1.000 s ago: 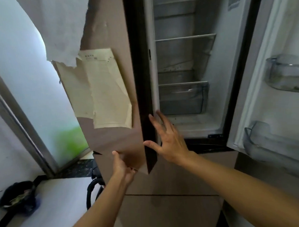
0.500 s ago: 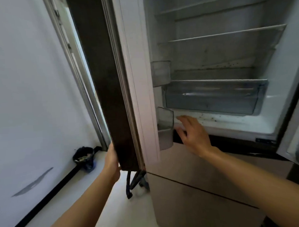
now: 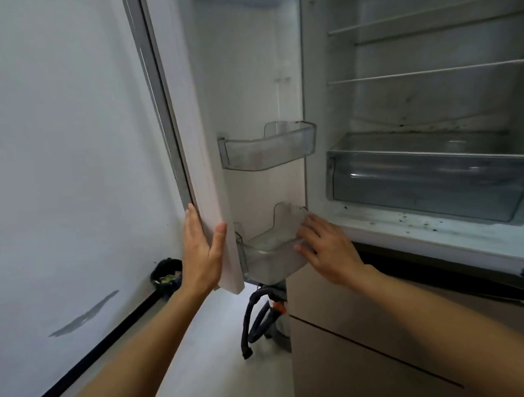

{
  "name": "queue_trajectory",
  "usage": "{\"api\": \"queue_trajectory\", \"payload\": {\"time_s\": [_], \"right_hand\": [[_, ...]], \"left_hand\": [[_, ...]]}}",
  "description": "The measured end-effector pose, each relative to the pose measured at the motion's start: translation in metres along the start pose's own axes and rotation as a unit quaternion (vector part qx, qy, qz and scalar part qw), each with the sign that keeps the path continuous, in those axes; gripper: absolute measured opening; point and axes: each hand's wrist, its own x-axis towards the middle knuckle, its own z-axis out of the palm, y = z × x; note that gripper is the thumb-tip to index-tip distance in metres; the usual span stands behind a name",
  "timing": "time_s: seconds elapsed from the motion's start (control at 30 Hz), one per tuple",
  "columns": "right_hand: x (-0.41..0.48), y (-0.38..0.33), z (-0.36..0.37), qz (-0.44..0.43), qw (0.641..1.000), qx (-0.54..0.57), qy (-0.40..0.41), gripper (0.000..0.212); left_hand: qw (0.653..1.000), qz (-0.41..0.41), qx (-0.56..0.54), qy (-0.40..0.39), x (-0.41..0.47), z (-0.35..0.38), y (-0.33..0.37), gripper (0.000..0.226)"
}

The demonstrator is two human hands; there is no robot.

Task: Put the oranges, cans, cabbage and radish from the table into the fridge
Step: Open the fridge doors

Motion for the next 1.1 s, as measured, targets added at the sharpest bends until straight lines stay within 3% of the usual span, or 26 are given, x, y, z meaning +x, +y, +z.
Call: {"api": "queue_trajectory", "payload": {"time_s": [0.33, 0.6, 0.7, 0.83, 0.9, 1.1], "right_hand": [[0.035, -0.047, 0.049, 0.012, 0.997, -0.027, 0.073, 0.038], [0.053, -0.063, 0.062, 0.008, 0.996, -0.067, 0.061, 0.038], [0.05, -0.056, 0.052, -0.018, 0.997, -0.058, 0.049, 0.042], [0.049, -0.02, 0.026, 0.0, 0.994, -0.066, 0.082, 0.047], [0.051, 0.012, 0.009, 0.036, 0.991, -0.082, 0.099, 0.046], [0.047, 0.125, -0.045, 0.132, 0.972, -0.168, 0.099, 0.034]], "left_hand": [[0.999, 0.012, -0.029, -0.036, 0.063, -0.015, -0.059, 0.068], [1.0, 0.015, 0.003, -0.026, 0.09, -0.026, -0.072, 0.052], [0.989, 0.129, 0.055, 0.055, 0.091, -0.033, -0.063, 0.041], [0.918, 0.346, 0.099, 0.168, 0.095, -0.029, -0.014, 0.038], [0.898, 0.404, 0.084, 0.153, 0.093, -0.012, 0.019, 0.031], [0.861, 0.501, 0.085, -0.026, 0.082, 0.092, 0.097, 0.017]]}}
